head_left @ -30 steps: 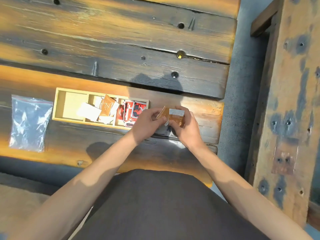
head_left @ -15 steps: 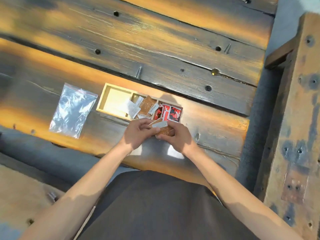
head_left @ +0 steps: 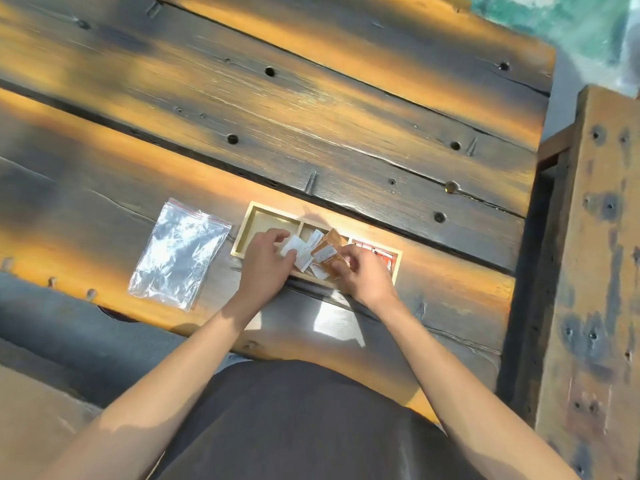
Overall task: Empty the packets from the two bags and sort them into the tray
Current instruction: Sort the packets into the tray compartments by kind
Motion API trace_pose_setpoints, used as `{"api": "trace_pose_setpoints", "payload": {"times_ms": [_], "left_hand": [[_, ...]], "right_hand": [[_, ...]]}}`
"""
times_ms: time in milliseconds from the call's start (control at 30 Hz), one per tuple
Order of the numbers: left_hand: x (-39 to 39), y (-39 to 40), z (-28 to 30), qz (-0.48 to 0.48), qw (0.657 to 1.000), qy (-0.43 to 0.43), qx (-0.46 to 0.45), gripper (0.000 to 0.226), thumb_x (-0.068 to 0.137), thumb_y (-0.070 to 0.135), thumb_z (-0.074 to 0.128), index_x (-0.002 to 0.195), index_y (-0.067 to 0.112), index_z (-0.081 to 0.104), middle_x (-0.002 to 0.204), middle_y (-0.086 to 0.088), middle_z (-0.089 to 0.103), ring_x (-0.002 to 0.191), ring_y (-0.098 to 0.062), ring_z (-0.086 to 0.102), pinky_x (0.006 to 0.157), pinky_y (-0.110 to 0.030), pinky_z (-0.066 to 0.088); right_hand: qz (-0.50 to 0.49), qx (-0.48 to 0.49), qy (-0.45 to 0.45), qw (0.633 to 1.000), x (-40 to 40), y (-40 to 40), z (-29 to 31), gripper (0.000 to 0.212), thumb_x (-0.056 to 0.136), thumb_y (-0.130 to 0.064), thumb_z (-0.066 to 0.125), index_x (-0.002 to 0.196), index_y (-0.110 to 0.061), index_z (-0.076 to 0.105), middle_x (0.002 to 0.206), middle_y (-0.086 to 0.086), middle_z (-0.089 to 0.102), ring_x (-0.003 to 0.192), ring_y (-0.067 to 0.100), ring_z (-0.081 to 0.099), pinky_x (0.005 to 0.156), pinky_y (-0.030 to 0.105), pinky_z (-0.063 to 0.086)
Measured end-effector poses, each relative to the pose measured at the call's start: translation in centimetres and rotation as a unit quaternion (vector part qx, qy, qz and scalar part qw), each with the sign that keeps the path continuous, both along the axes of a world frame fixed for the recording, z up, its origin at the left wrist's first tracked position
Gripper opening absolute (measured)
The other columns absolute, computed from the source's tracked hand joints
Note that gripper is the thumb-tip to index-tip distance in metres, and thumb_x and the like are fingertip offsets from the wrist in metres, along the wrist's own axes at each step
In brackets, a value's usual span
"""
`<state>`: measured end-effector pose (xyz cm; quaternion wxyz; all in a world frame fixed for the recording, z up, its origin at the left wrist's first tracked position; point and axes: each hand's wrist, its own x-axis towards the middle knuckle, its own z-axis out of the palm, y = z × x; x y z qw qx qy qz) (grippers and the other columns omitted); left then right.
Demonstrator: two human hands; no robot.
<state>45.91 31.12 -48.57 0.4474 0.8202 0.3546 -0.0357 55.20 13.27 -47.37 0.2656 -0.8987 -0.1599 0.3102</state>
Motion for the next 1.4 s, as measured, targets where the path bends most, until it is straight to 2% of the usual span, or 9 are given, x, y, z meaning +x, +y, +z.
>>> {"api": "trace_pose_setpoints", "payload": {"times_ms": [167,300,400,600,800,867,1000,1233,1400], "left_hand": [[1.6,2.1,-1.5,-0.065,0.995,0.076,-0.015,0.044,0.087,0.025,0.075,0.127,0.01,0.062,0.11,-0.009,0.069,0.103,-0.026,0.066,0.091,-0.037,0.052],[2.3,2.5,-1.8,-0.087,0.995,0.036,-0.012,0.019,0.084,0.018,0.075,0.102,0.012,0.073,0.085,0.002,0.067,0.075,-0.014,0.065,0.079,-0.032,0.056],[2.4,2.7,-1.6,-0.125,0.992,-0.011,-0.025,0.009,0.086,0.025,0.077,0.089,0.018,0.074,0.076,0.008,0.068,0.065,-0.001,0.06,0.067,-0.015,0.052],[1.5,2.3,-2.3,-0.233,0.969,-0.085,0.013,0.005,0.088,0.018,0.072,0.092,0.018,0.075,0.084,0.005,0.068,0.078,-0.014,0.061,0.072,-0.037,0.054],[-0.3,2.1,-4.6,-0.34,0.933,-0.083,0.082,0.009,0.09,0.017,0.068,0.091,0.018,0.077,0.098,0.007,0.07,0.094,-0.016,0.056,0.073,-0.037,0.054],[-0.4,1.7,-4.5,-0.343,0.929,-0.088,0.108,0.011,0.09,0.016,0.068,0.089,0.017,0.079,0.099,0.008,0.073,0.094,-0.017,0.059,0.071,-0.036,0.055],[0.5,0.9,-4.0,-0.317,0.934,-0.098,0.134,0.015,0.093,0.017,0.062,0.1,0.014,0.075,0.103,0.001,0.072,0.094,-0.02,0.062,0.072,-0.039,0.054],[2.3,0.5,-4.0,-0.319,0.938,-0.068,0.115,0.044,0.09,0.017,0.067,0.133,0.011,0.06,0.124,-0.008,0.06,0.105,-0.023,0.062,0.083,-0.036,0.056],[2.8,0.5,-4.7,-0.358,0.922,-0.046,0.14,0.046,0.086,0.017,0.074,0.131,0.01,0.065,0.132,-0.011,0.066,0.115,-0.029,0.064,0.095,-0.044,0.054]], "right_hand": [[0.074,-0.08,0.009,0.994,1.1,2.9,-0.9,0.028,0.096,-0.023,0.071,0.123,-0.023,0.072,0.101,0.005,0.077,0.089,0.023,0.072,0.087,0.04,0.06],[0.091,-0.113,0.004,0.989,0.7,4.3,-2.0,0.023,0.089,-0.021,0.075,0.112,-0.023,0.076,0.107,0.008,0.077,0.093,0.028,0.073,0.087,0.04,0.06],[0.073,-0.101,-0.013,0.992,-0.3,4.8,-2.6,0.025,0.088,-0.017,0.075,0.113,-0.02,0.077,0.109,0.009,0.075,0.093,0.029,0.073,0.088,0.04,0.061],[-0.025,-0.05,0.062,0.997,-0.5,4.5,-2.6,0.027,0.087,-0.024,0.079,0.111,-0.019,0.067,0.079,0.001,0.067,0.072,0.018,0.063,0.072,0.03,0.052],[-0.019,-0.029,-0.021,0.999,-0.9,2.6,-1.7,0.028,0.092,-0.01,0.065,0.12,-0.015,0.065,0.097,0.002,0.067,0.08,0.016,0.066,0.074,0.024,0.05],[-0.028,-0.037,-0.048,0.998,-0.8,2.1,-1.3,0.033,0.095,-0.011,0.061,0.127,-0.018,0.062,0.107,0.0,0.062,0.081,0.013,0.06,0.073,0.024,0.044],[-0.02,-0.083,-0.073,0.994,-0.1,2.2,-1.3,0.037,0.099,-0.015,0.058,0.136,-0.018,0.059,0.125,0.001,0.057,0.095,0.024,0.069,0.079,0.035,0.053],[-0.032,-0.108,-0.082,0.99,0.0,3.3,-1.9,0.037,0.094,-0.01,0.058,0.13,-0.011,0.058,0.116,0.008,0.063,0.09,0.03,0.071,0.076,0.04,0.06],[-0.021,-0.153,-0.055,0.987,-0.2,3.3,-2.0,0.027,0.098,-0.015,0.056,0.122,-0.011,0.066,0.118,0.011,0.059,0.089,0.035,0.072,0.07,0.034,0.053]]}}
